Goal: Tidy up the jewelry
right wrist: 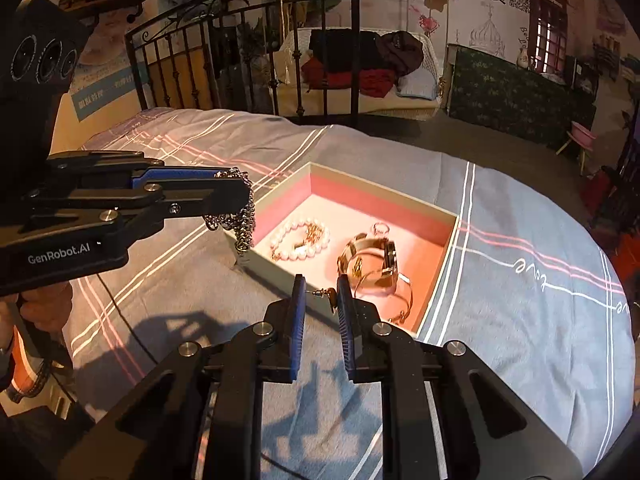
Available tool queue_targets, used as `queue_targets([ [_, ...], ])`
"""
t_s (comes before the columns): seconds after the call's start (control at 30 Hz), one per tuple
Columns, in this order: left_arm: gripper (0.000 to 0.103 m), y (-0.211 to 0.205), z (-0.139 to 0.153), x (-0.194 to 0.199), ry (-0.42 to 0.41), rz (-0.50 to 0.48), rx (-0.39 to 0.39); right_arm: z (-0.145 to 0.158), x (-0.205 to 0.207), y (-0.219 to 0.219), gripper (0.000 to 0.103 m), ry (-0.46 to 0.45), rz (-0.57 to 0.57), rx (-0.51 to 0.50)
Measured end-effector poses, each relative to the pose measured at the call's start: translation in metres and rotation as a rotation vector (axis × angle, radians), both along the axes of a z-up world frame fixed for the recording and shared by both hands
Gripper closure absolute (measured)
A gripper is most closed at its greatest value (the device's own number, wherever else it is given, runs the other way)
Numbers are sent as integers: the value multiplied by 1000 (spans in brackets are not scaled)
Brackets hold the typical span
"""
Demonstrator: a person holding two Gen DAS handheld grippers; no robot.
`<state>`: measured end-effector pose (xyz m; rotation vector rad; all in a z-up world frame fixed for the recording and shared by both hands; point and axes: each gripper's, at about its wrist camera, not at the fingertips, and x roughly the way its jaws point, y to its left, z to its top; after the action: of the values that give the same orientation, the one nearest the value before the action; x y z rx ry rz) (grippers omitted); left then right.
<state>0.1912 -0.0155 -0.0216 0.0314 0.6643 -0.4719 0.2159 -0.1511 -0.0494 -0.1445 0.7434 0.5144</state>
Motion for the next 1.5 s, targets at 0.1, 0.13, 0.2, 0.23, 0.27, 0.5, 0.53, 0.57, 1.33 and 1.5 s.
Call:
queue_targets([
  [0.1,89,1,6,18,-16,32,-6,10,21,1,86,-21,-23,3],
  [0.13,89,0,7,24,-16,41,-8,12,27,0,86,-26,-35,5],
  [0.2,89,-1,8,36,-21,60,-5,14,40,-1,86,-23,-49,14],
  [0.23,89,-2,8,41,-16,65,-7,14,45,-2,86,-23,-56,15],
  [0.27,89,-3,6,45,-11,70,-8,13,51,-2,86,-18,-62,15],
  [0.5,89,-10,-14,71,52,99,13,-8,71,-3,86,36,-85,0],
  [0.53,89,-12,-17,73,60,101,20,-11,73,-3,86,42,-85,-4],
  [0.57,89,-13,-20,75,68,103,25,-14,74,-3,86,51,-84,-7],
  [1.33,73,-14,-61,111,258,119,37,-55,92,6,66,165,-55,-36],
  [1.5,6,-15,-36,99,120,223,131,-48,79,8,12,61,-94,-61],
])
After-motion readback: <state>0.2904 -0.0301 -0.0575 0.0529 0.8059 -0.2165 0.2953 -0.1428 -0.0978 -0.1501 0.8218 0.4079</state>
